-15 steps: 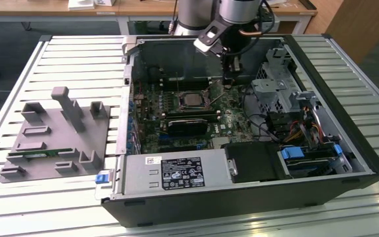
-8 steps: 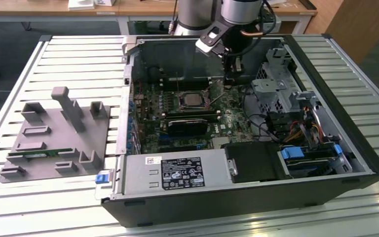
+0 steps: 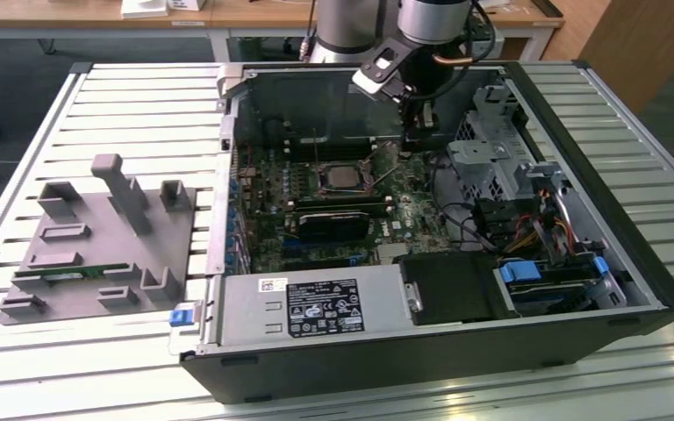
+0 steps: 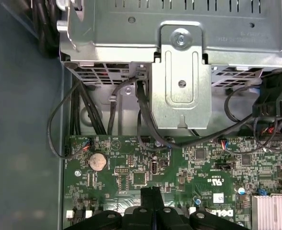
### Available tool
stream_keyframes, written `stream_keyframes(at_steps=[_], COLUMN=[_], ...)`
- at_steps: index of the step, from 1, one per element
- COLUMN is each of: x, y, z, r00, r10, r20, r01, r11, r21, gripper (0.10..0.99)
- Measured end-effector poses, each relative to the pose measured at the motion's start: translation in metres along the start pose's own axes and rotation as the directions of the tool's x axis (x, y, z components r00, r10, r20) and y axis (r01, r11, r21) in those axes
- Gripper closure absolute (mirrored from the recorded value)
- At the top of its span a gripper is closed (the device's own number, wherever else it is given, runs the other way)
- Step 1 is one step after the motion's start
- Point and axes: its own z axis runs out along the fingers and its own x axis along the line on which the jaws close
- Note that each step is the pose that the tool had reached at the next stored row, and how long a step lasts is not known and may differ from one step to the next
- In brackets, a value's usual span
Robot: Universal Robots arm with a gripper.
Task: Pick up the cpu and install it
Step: 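Close the cpu cover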
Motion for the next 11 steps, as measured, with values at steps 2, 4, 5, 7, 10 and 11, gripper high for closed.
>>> stream_keyframes(at_steps=[2, 4, 5, 7, 10, 11], x=[0.0001, 0.0002, 0.0003, 0.0005, 0.001, 0.0013], y=[0.0016, 0.0049, 0.0054, 0.0055, 0.0054, 0.0054], z=[0.0002, 0.0007, 0.001, 0.0027, 0.0066, 0.008], r00=[1.0, 1.0, 1.0, 1.0, 1.0, 1.0], r10=[0.0, 0.0, 0.0, 0.0, 0.0, -0.001], r20=[0.0, -0.0001, -0.0001, 0.0, 0.0, -0.0001], r01=[0.0, 0.0, 0.0, 0.0, 0.0, 0.001], r11=[1.0, 1.0, 1.0, 1.0, 1.0, 1.0], r21=[0.0, 0.0, 0.0, 0.0, 0.0, 0.0], gripper=[0.98, 0.98, 0.98, 0.98, 0.98, 0.98])
